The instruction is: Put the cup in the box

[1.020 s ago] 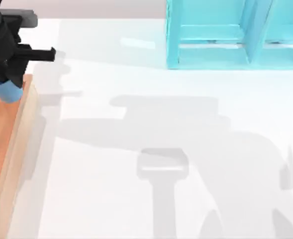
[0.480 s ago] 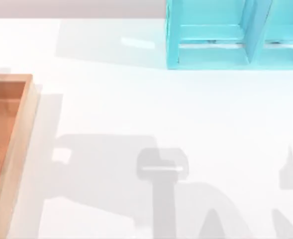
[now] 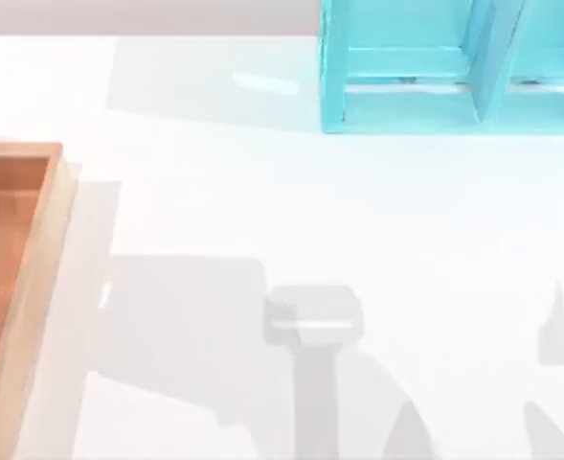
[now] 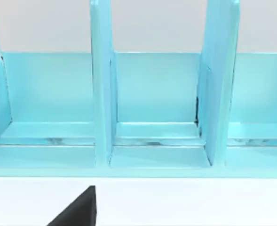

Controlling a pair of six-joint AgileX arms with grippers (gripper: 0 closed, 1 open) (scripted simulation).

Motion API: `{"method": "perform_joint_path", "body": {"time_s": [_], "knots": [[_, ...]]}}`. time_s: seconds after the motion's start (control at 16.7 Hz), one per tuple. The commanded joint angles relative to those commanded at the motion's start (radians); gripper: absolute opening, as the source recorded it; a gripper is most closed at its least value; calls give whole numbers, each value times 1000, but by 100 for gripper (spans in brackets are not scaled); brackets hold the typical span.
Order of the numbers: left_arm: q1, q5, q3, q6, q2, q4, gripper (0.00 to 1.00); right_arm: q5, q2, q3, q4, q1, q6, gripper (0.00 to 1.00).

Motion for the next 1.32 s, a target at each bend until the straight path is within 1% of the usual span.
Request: {"method": "perform_joint_path", "body": {"time_s": [0.24, 0.48, 1.26, 1.32], "knots": [[15, 3, -114, 15, 20, 130, 0, 0, 0, 0, 0, 0, 0, 100], [16, 3, -123, 17, 21, 140, 0, 0, 0, 0, 0, 0, 0, 100], [16, 3, -123, 17, 21, 140, 98, 0, 0, 0, 0, 0, 0, 100], [16, 3, -123, 17, 21, 140, 100, 0, 0, 0, 0, 0, 0, 100]]}}
